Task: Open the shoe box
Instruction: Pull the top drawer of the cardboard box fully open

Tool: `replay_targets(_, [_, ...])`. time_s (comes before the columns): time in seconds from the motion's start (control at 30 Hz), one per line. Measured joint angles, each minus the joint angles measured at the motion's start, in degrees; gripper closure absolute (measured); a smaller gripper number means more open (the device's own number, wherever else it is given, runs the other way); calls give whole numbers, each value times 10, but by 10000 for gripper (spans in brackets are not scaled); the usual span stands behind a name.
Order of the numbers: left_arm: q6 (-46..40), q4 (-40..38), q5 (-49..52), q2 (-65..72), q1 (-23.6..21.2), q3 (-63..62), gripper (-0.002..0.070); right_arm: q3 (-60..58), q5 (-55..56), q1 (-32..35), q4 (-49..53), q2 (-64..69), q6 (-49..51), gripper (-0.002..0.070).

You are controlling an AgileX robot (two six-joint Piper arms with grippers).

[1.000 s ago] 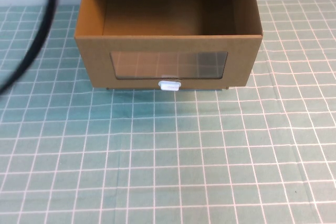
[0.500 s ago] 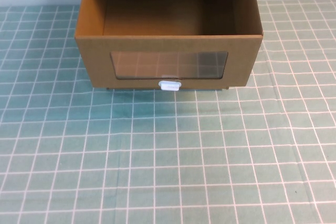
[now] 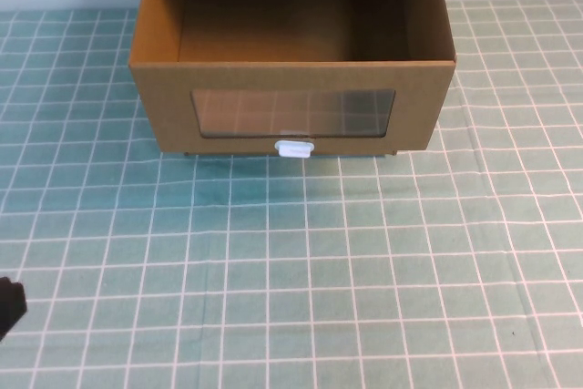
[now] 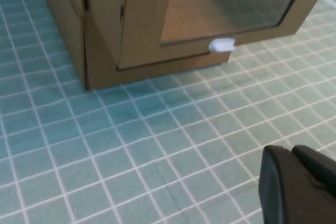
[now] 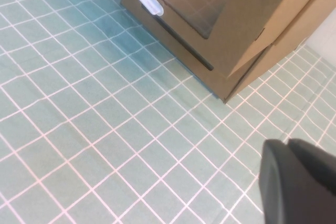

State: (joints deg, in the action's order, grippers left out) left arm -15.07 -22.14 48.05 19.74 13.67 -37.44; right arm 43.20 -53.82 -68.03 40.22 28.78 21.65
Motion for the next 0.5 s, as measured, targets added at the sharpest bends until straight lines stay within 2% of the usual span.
replay_targets(0.1, [0,28,-27,0,0,13,680,0,0,0,0,0,0,689])
replay_targets(0.27, [1,67,-132,0,0,45,680,0,0,0,0,0,0,689])
replay_targets(0.5, [1,98,-279,-83,0,179,680,0,0,0,0,0,0,689])
